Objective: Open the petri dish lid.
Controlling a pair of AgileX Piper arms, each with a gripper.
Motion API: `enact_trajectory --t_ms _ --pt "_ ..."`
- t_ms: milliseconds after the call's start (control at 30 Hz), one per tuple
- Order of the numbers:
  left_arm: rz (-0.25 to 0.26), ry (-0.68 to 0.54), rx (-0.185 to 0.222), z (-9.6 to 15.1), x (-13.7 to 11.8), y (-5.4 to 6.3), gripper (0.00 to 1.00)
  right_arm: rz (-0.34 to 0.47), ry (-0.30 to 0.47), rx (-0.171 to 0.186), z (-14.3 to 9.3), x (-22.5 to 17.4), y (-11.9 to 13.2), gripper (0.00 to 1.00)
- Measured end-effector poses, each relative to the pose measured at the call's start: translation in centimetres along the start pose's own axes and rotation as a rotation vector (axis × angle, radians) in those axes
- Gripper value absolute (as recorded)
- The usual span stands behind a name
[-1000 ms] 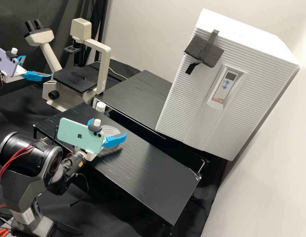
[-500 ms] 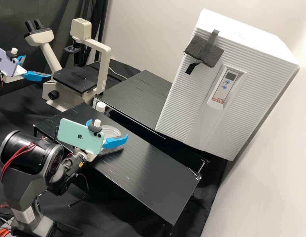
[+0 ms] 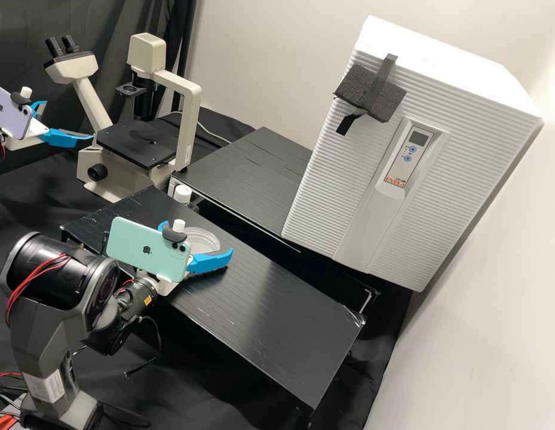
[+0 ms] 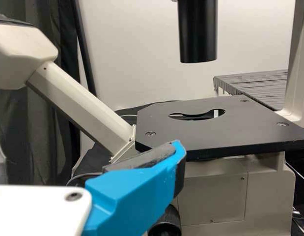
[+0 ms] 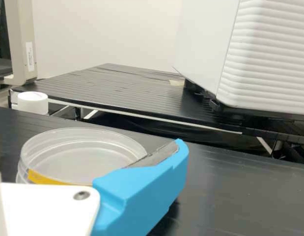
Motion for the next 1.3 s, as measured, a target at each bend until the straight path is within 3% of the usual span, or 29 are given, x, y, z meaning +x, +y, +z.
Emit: enact_trajectory --t_ms 1300 --pt "0.000 0.000 0.000 0.00 0.00 0.00 1.00 0.012 0.001 0.013 -0.08 0.41 0.33 0.00"
